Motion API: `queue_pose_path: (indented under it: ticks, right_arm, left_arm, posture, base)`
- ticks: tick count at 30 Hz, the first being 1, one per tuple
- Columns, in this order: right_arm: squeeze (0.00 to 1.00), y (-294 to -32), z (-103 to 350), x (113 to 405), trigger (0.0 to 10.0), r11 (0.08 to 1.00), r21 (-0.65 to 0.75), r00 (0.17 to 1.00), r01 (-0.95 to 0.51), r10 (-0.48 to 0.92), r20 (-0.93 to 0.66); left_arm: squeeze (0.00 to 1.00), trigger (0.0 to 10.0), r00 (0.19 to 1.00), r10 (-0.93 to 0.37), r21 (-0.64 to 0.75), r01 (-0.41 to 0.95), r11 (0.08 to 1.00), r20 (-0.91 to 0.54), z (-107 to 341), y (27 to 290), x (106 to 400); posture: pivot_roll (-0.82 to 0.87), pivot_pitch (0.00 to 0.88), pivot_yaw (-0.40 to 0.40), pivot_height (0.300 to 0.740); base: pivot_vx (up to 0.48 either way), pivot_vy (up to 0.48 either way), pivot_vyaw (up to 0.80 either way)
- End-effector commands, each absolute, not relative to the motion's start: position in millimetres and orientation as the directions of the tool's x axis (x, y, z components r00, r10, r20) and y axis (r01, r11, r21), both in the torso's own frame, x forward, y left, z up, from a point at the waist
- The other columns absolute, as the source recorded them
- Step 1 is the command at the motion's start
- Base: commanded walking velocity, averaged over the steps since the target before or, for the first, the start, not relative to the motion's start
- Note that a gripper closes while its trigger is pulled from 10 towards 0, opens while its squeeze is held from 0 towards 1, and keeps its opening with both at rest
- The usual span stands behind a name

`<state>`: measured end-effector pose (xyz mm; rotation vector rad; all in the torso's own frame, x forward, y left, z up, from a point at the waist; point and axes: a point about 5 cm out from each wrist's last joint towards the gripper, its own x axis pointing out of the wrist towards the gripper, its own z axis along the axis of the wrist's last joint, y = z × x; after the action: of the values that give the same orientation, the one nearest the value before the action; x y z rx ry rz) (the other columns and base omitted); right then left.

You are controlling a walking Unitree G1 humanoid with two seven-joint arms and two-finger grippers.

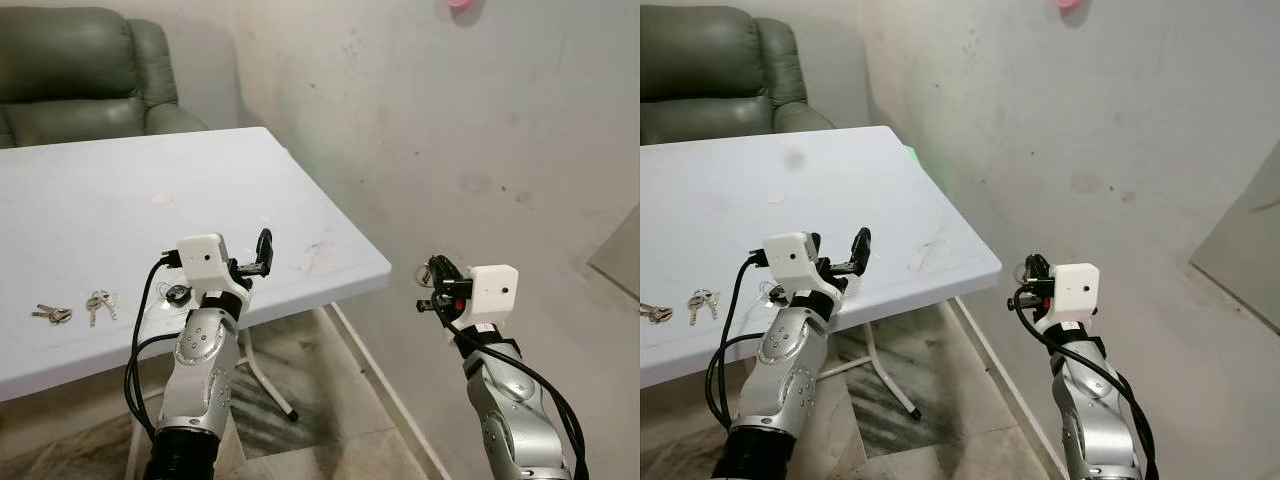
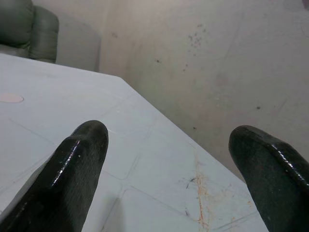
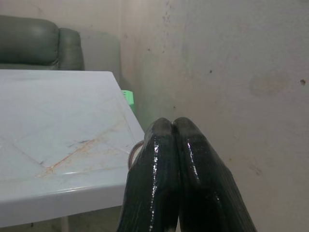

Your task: Hang keys on a hook

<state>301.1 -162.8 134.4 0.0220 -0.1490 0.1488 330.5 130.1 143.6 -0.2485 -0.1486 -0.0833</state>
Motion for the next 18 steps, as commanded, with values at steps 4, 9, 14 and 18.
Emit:
queue_pose_path:
  ticks: [4,9,14,18]
  right_arm:
    - [0.00,-163.9,141.7,303.1,10.0,0.990,0.005,0.976,-0.141,0.138,0.171]
    - [0.00,-163.2,142.2,303.6,10.0,0.990,0.005,0.975,-0.141,0.138,0.173]
    - [0.00,-164.5,142.4,303.9,10.0,0.991,0.005,0.976,-0.135,0.132,0.173]
    - [0.00,-164.7,142.5,303.9,10.0,0.991,0.007,0.977,-0.132,0.128,0.173]
  left_arm:
    - [0.00,10.0,0.982,-0.073,-0.226,0.111,0.968,0.174,148.6,128.1,330.4]
    - [0.00,10.0,0.981,-0.078,-0.221,0.116,0.968,0.175,148.4,127.2,329.7]
    - [0.00,10.0,0.981,-0.089,-0.212,0.126,0.969,0.174,148.4,124.2,329.0]
    - [0.00,10.0,0.981,-0.092,-0.211,0.128,0.969,0.171,147.9,123.6,328.8]
  posture:
    - [0.01,0.000,-0.066,0.740]
    - [0.01,0.000,-0.066,0.740]
    - [0.01,0.000,-0.065,0.740]
    - [0.01,0.001,-0.062,0.740]
  base:
    - [0.000,0.000,-0.58]
    - [0.000,0.000,-0.58]
    - [0.000,0.000,-0.58]
    - [0.000,0.000,-0.58]
